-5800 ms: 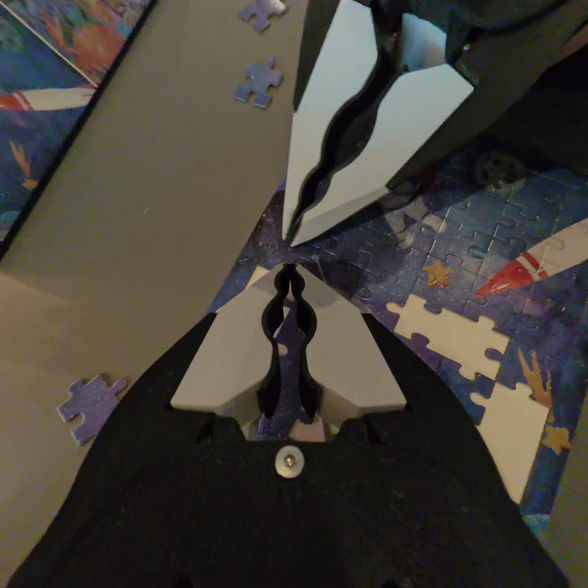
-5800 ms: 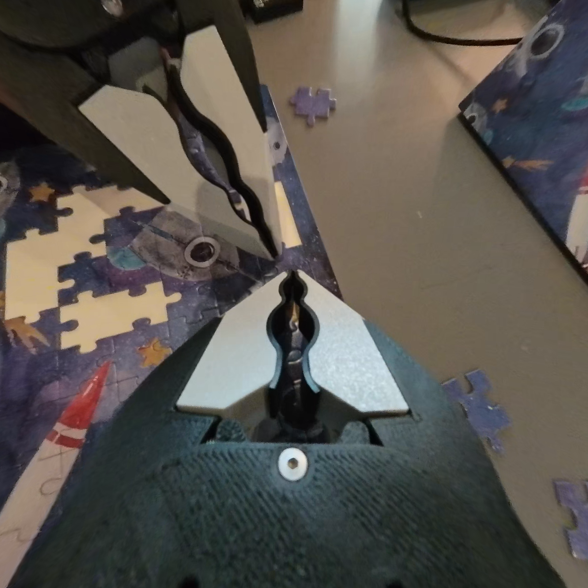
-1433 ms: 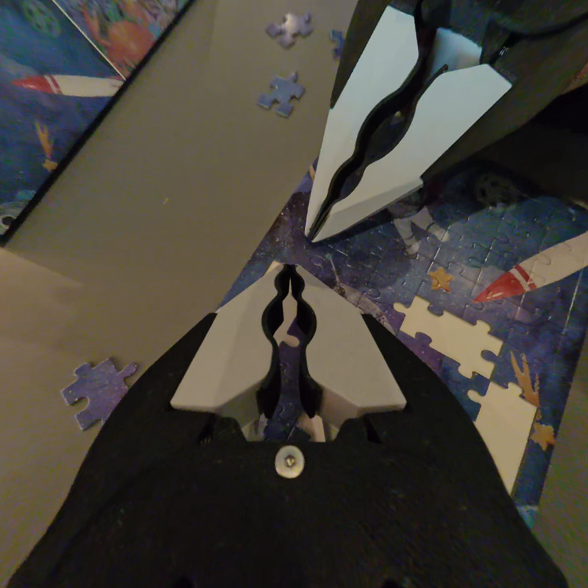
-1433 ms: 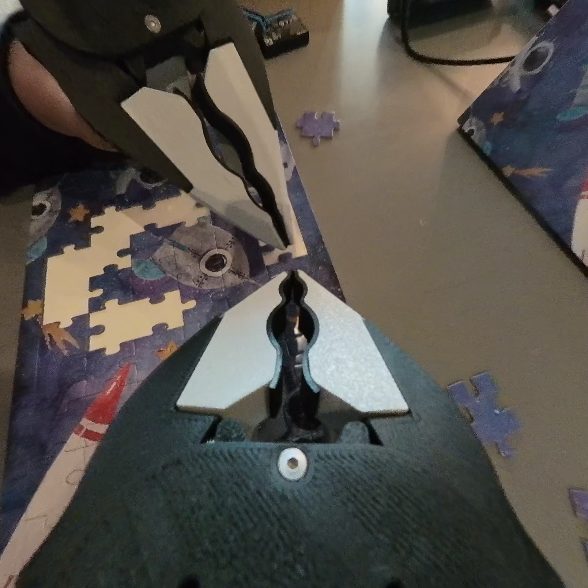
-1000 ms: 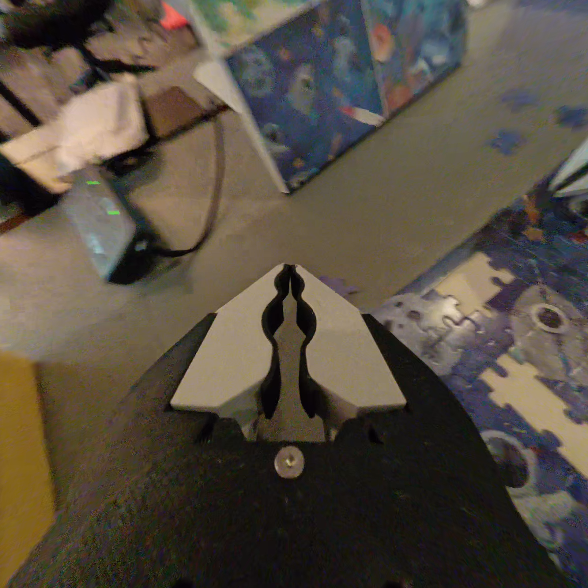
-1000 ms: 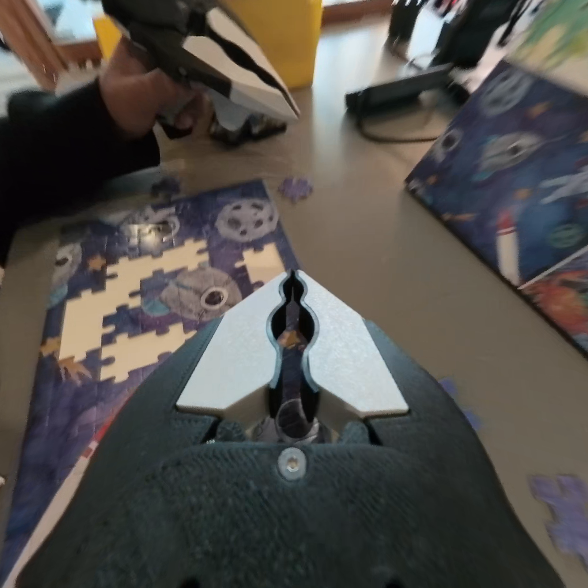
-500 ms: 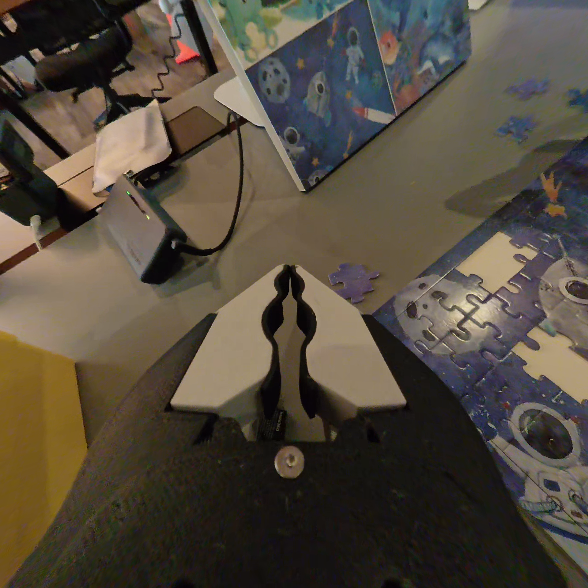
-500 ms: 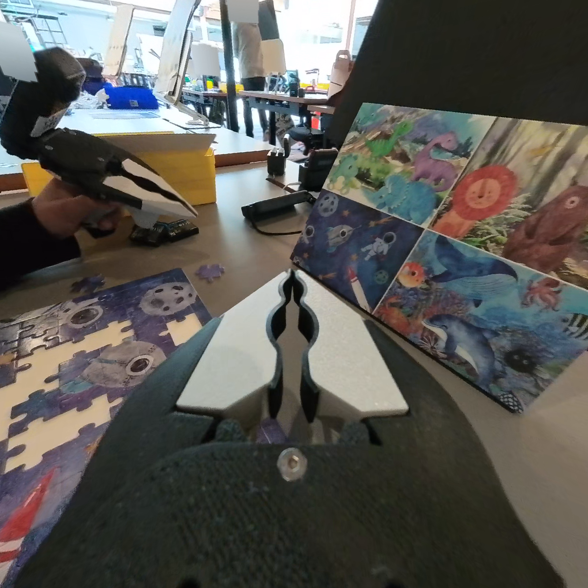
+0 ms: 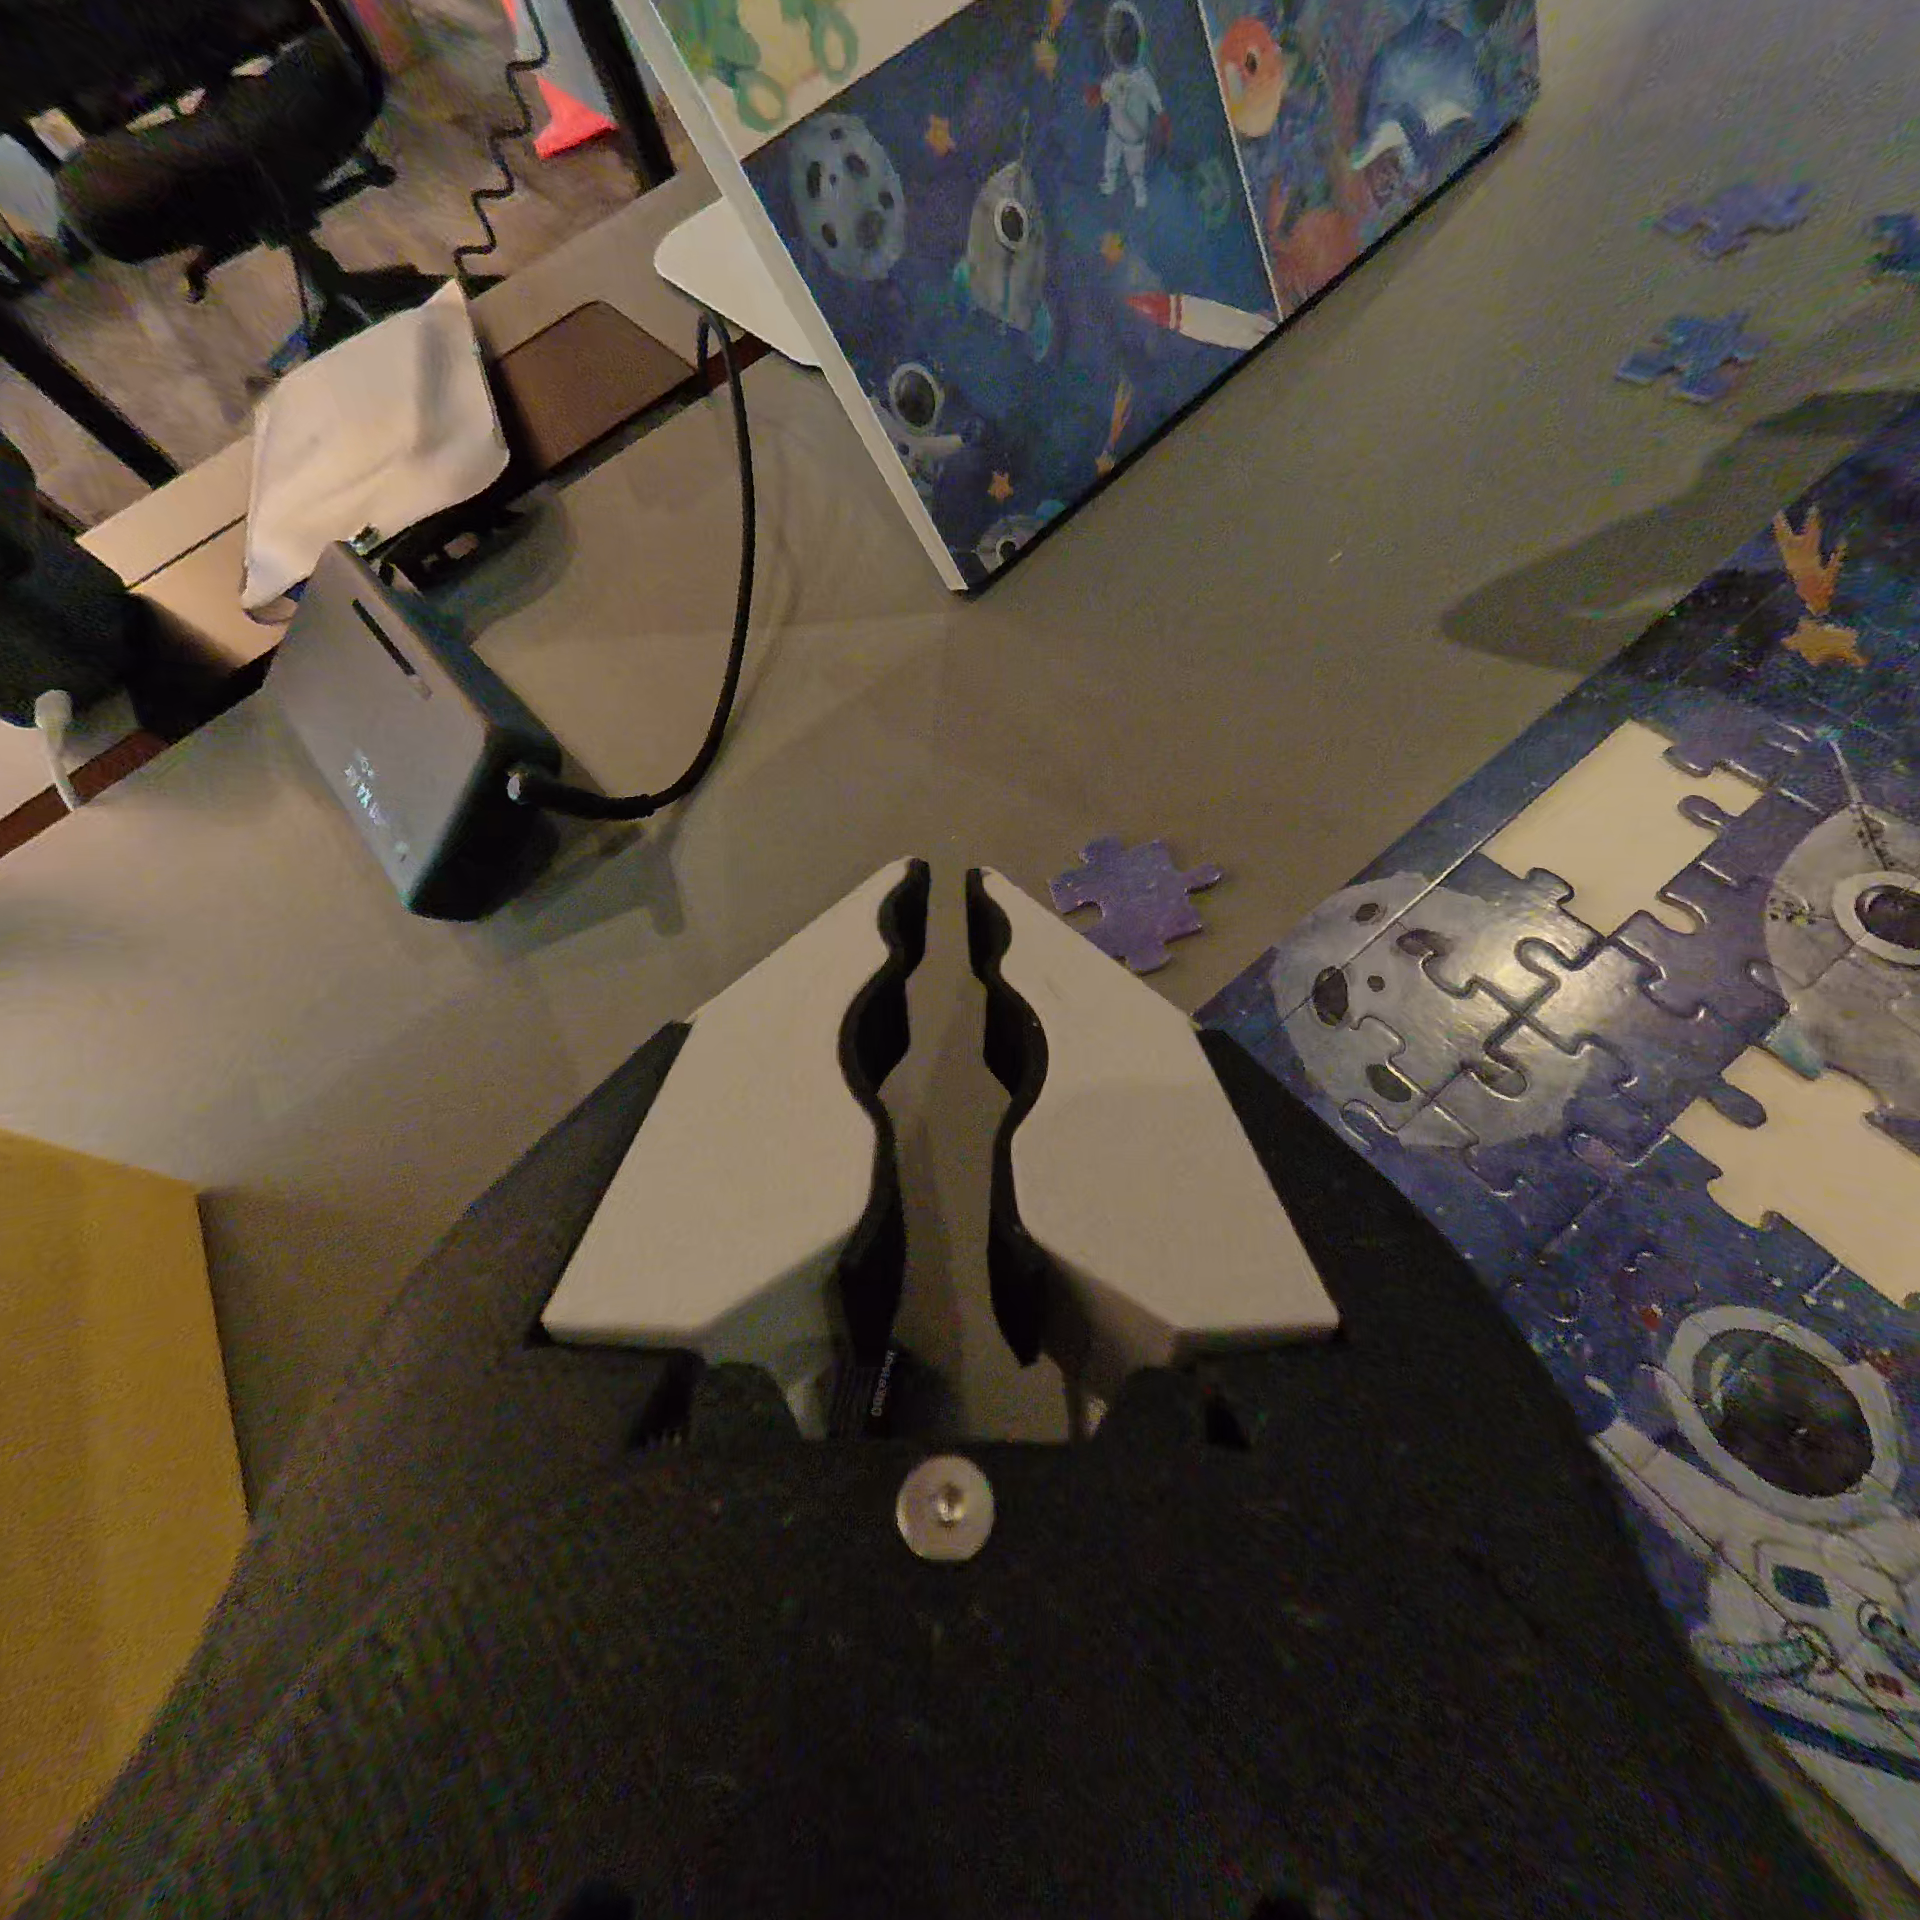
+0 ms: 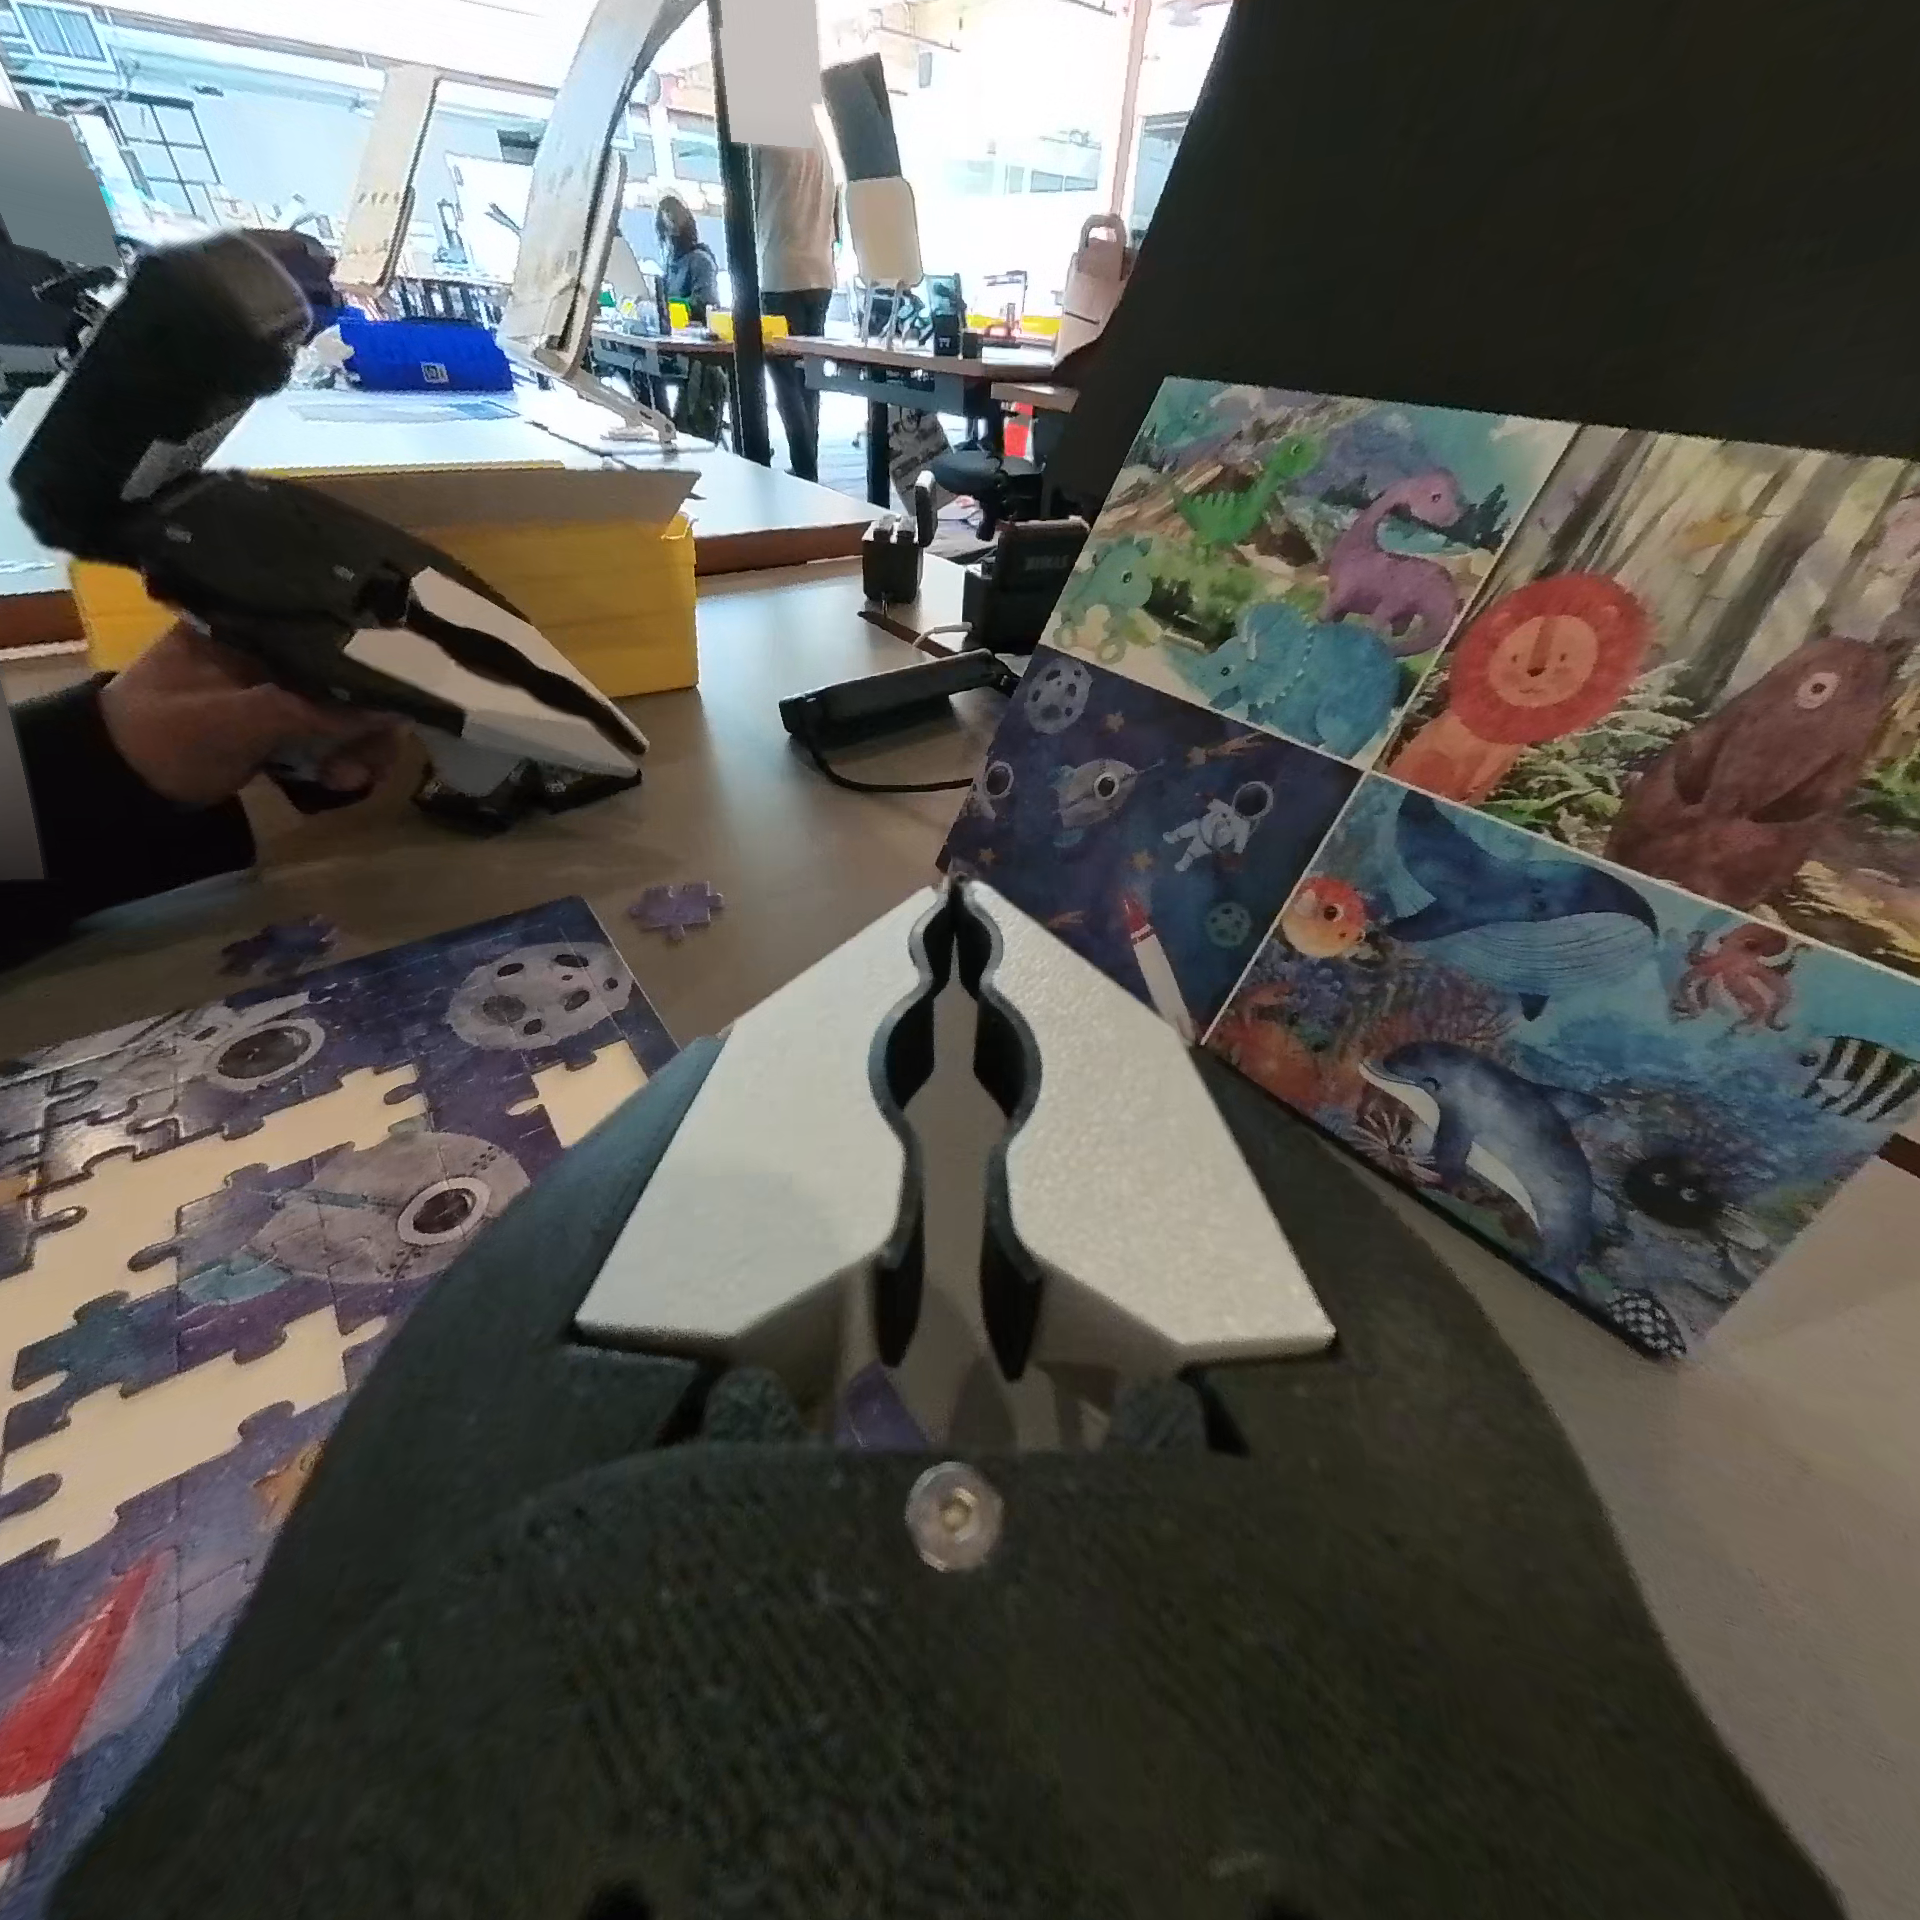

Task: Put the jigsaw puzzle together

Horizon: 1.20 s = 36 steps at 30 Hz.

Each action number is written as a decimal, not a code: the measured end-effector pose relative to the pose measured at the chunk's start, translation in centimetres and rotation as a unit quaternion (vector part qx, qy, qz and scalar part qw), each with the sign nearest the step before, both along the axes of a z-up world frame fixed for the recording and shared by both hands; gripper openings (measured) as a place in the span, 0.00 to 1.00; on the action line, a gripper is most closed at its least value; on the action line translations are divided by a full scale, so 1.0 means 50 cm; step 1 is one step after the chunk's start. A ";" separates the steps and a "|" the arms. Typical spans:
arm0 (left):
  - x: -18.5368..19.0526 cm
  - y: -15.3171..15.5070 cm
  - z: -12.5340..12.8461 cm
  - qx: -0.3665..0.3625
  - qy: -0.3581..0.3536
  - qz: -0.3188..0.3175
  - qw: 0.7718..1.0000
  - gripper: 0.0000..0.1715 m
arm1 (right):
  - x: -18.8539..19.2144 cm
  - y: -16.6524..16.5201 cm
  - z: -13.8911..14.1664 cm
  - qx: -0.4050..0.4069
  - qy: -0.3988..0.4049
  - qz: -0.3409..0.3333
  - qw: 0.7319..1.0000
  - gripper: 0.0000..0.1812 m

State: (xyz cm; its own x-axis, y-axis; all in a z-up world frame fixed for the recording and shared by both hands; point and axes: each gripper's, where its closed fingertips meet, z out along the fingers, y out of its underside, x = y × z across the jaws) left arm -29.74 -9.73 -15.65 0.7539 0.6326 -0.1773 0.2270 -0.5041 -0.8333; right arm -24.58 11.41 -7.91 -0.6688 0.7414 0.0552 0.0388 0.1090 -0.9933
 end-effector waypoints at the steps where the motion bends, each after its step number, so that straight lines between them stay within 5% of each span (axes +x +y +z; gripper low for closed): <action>1: 0.005 0.000 -0.001 0.003 -0.001 0.003 1.000 0.05 | 0.001 0.002 0.005 -0.004 0.006 0.000 1.000 0.00; 7: 0.118 -0.008 0.006 0.025 0.015 0.002 1.000 0.15 | 0.001 0.031 0.015 -0.007 0.025 -0.015 1.000 0.00; 11: 0.210 -0.070 -0.024 -0.056 -0.008 0.014 0.998 0.16 | 0.004 0.048 0.013 -0.017 0.026 -0.024 0.999 0.00; 17: 0.270 -0.124 -0.091 -0.065 -0.077 0.066 0.993 0.36 | 0.001 0.050 0.004 -0.009 0.027 -0.029 0.999 0.00; 23: 0.280 -0.106 -0.101 -0.031 -0.135 0.054 0.989 0.30 | -0.003 0.049 -0.013 -0.003 0.025 -0.032 0.999 0.00; 29: 0.292 -0.091 -0.100 -0.038 -0.128 0.031 0.991 0.18 | -0.006 0.053 -0.021 -0.008 0.019 -0.030 0.999 0.00; 36: 0.292 -0.093 -0.095 -0.049 -0.116 0.027 0.992 0.17 | 0.000 0.062 -0.019 -0.001 0.022 -0.028 0.999 0.00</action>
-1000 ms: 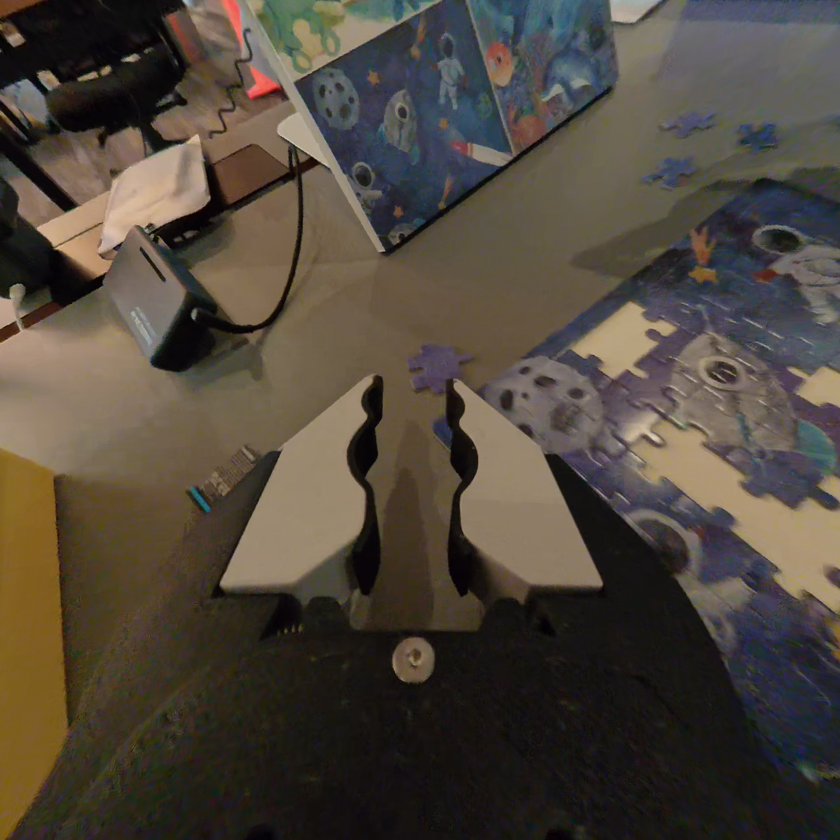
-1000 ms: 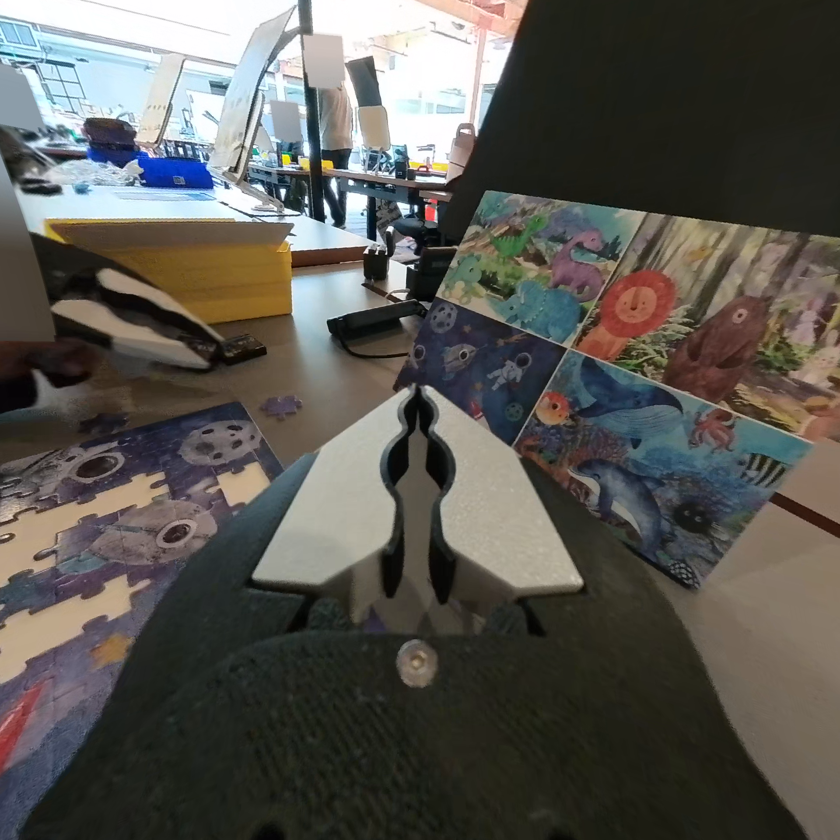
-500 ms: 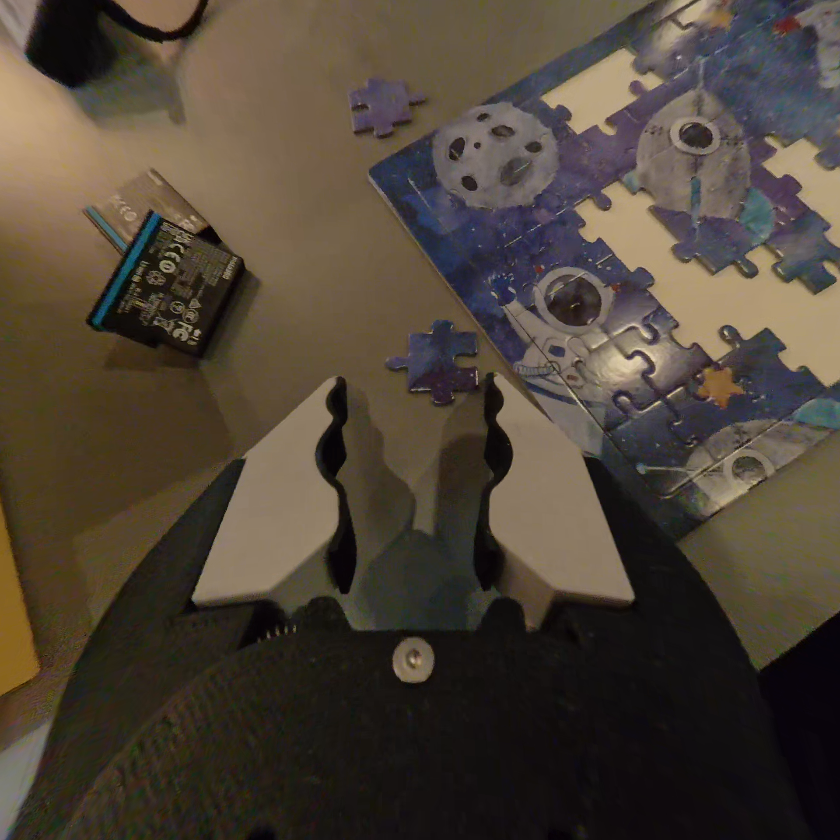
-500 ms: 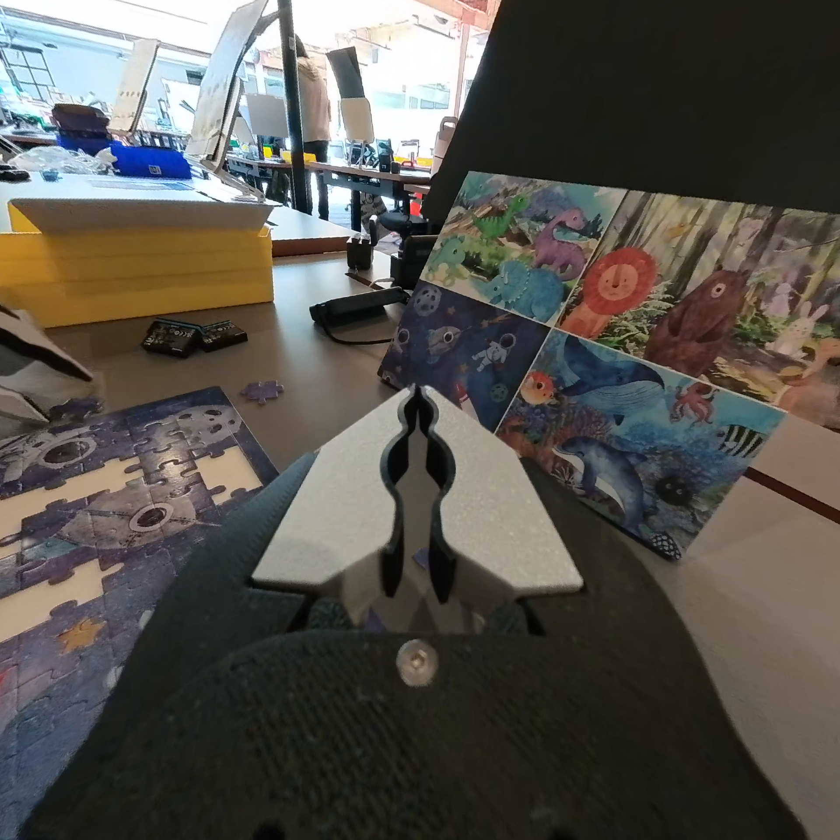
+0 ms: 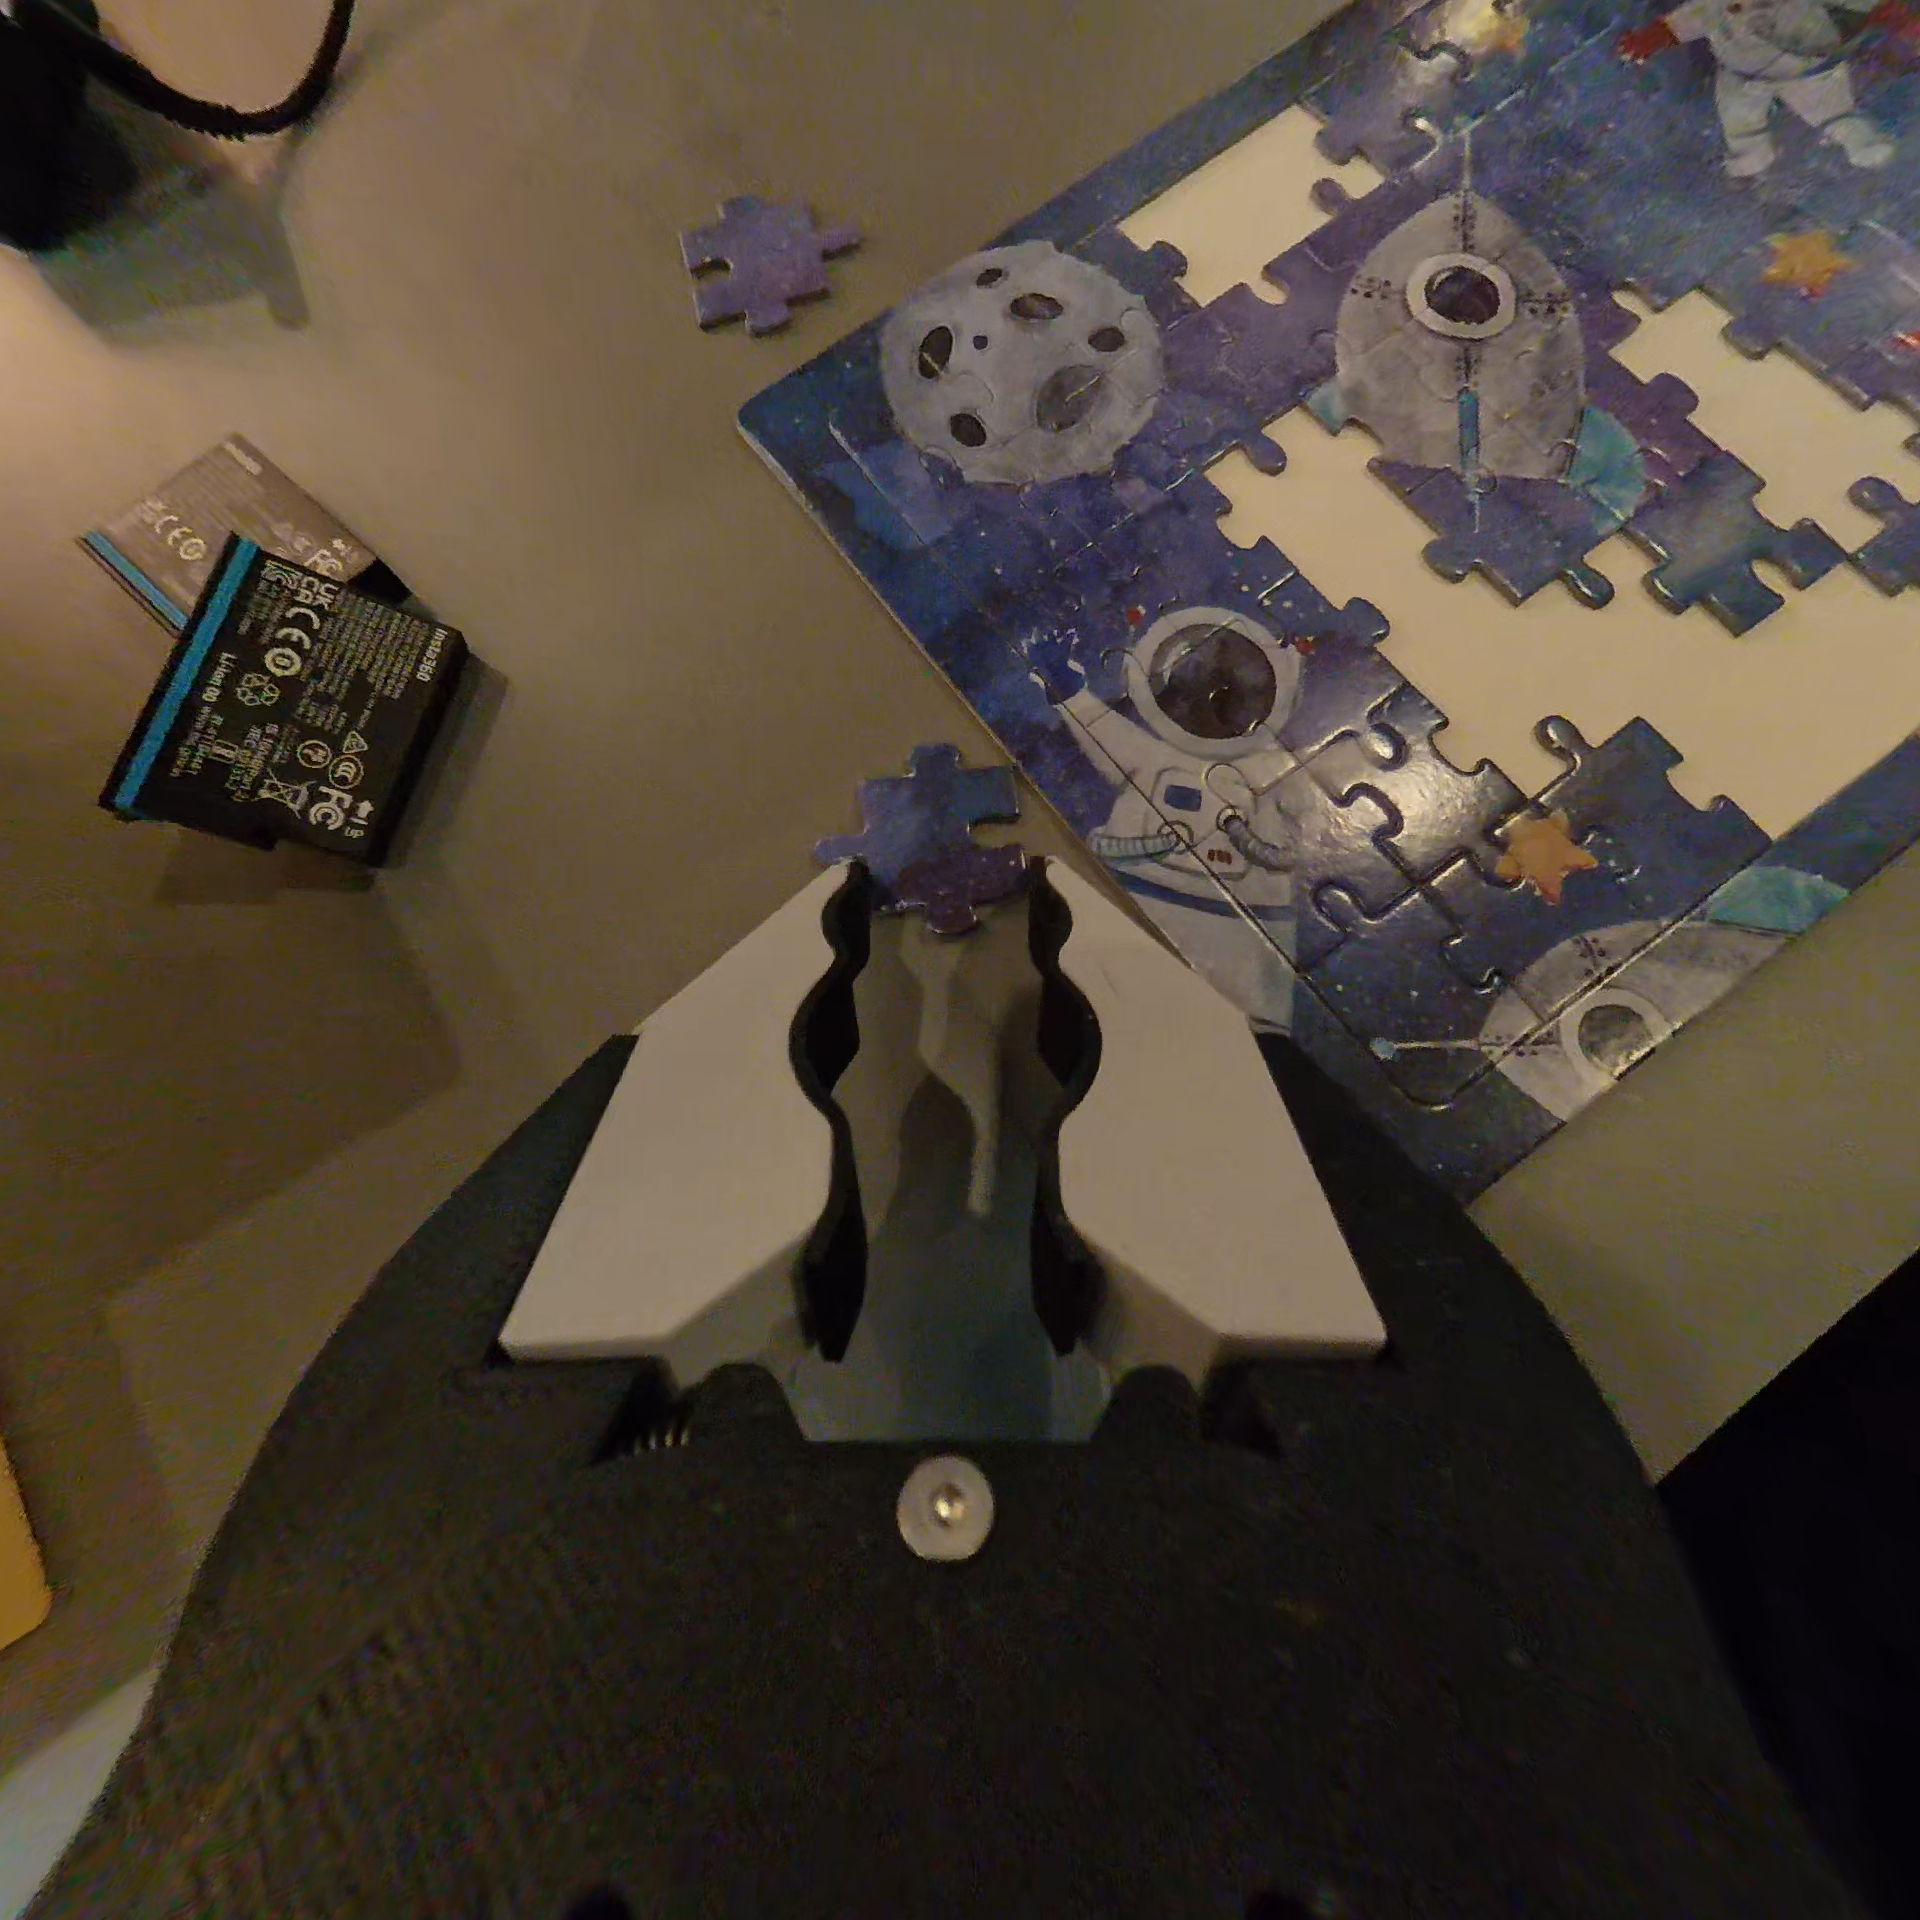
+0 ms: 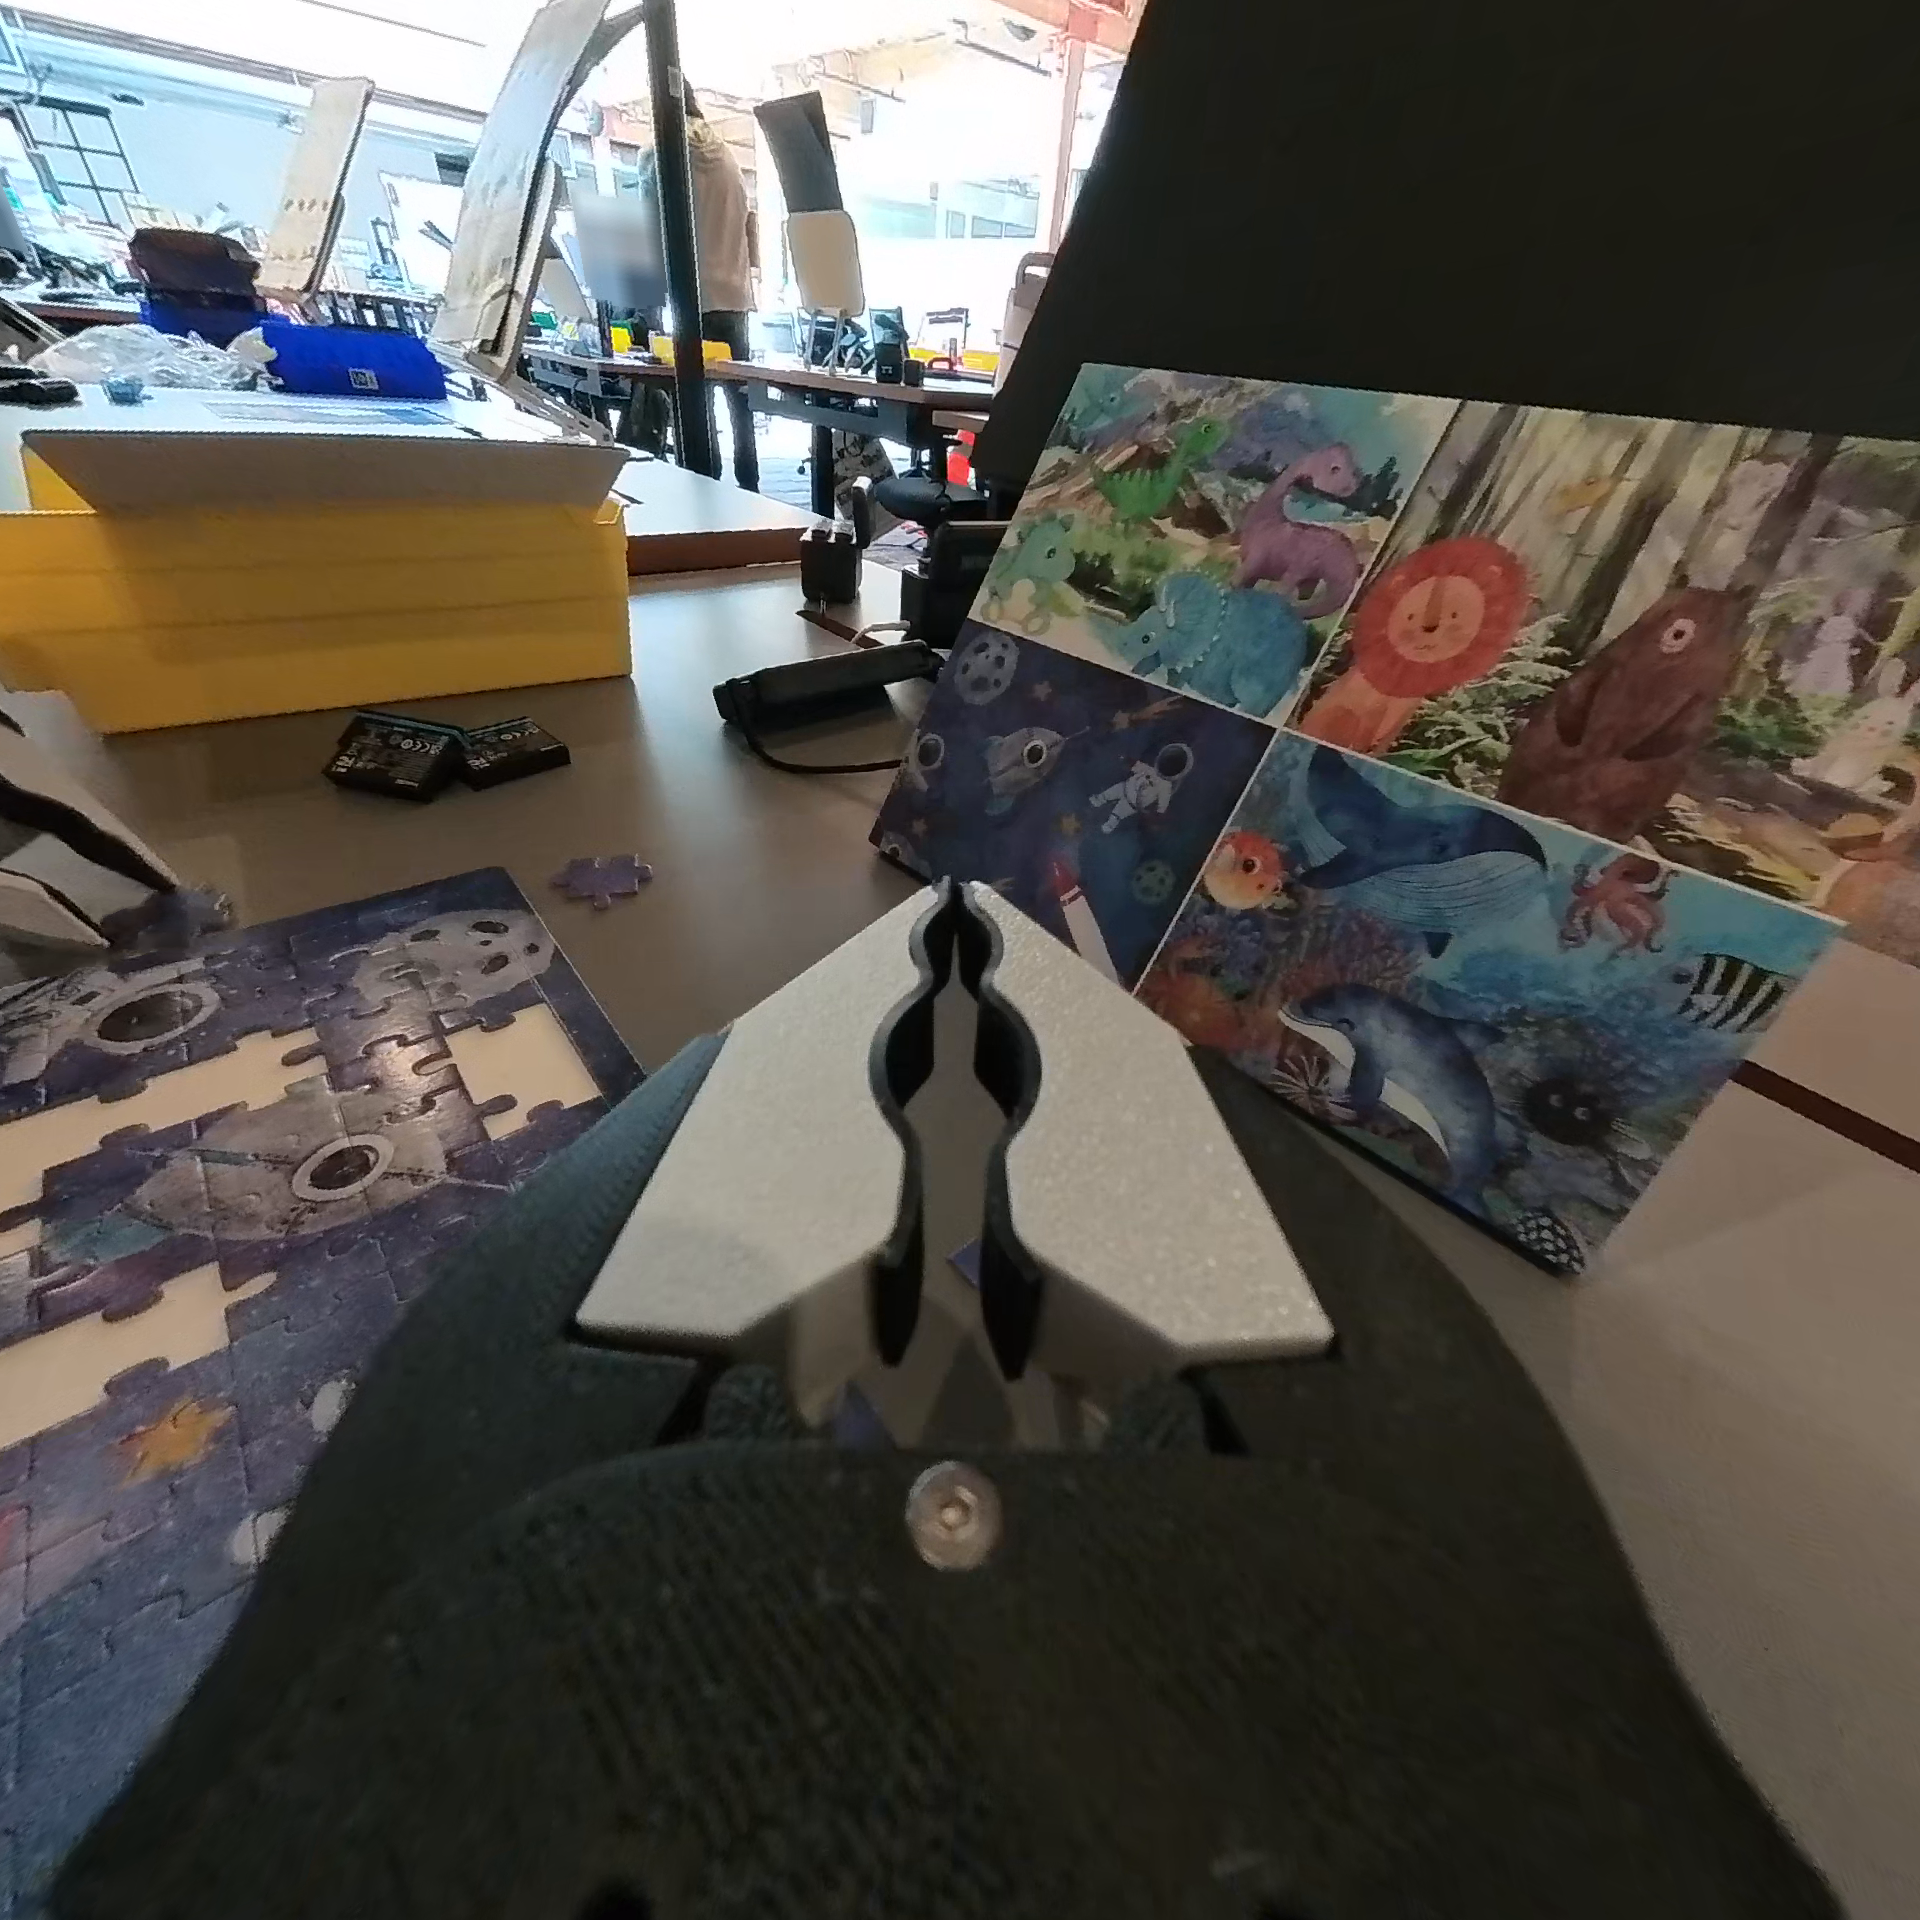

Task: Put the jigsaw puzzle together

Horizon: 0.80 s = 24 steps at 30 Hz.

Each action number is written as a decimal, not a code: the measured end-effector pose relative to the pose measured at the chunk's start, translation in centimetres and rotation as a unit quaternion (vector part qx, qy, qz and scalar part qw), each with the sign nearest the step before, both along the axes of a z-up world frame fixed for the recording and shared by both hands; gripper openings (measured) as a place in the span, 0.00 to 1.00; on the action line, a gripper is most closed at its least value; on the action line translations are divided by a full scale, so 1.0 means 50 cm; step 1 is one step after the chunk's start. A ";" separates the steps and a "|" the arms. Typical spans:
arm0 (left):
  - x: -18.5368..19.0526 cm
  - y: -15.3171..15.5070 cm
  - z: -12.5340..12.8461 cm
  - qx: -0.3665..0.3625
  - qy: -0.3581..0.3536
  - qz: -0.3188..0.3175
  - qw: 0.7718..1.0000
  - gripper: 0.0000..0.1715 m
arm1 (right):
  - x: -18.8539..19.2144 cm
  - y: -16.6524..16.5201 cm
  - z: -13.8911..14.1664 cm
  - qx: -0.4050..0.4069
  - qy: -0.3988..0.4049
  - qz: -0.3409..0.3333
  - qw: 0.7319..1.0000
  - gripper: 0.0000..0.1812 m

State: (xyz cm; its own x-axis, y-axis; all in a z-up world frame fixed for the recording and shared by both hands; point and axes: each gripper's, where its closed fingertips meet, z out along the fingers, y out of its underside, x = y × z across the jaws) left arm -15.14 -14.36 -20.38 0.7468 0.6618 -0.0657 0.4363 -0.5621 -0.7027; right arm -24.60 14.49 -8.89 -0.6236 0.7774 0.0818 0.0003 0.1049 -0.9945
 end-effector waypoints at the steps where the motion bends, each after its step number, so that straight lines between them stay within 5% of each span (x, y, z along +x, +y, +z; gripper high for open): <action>1: 0.000 0.000 0.003 0.000 0.003 -0.001 1.000 0.17 | 0.001 0.001 0.001 0.001 0.000 0.000 1.000 0.00; 12: -0.007 0.002 0.014 0.003 0.016 -0.011 1.000 0.17 | 0.006 0.013 -0.008 0.019 0.000 0.004 1.000 0.00; 24: -0.065 -0.037 0.001 -0.005 0.019 0.070 0.997 0.17 | 0.002 0.082 0.036 -0.010 0.024 -0.044 0.999 0.00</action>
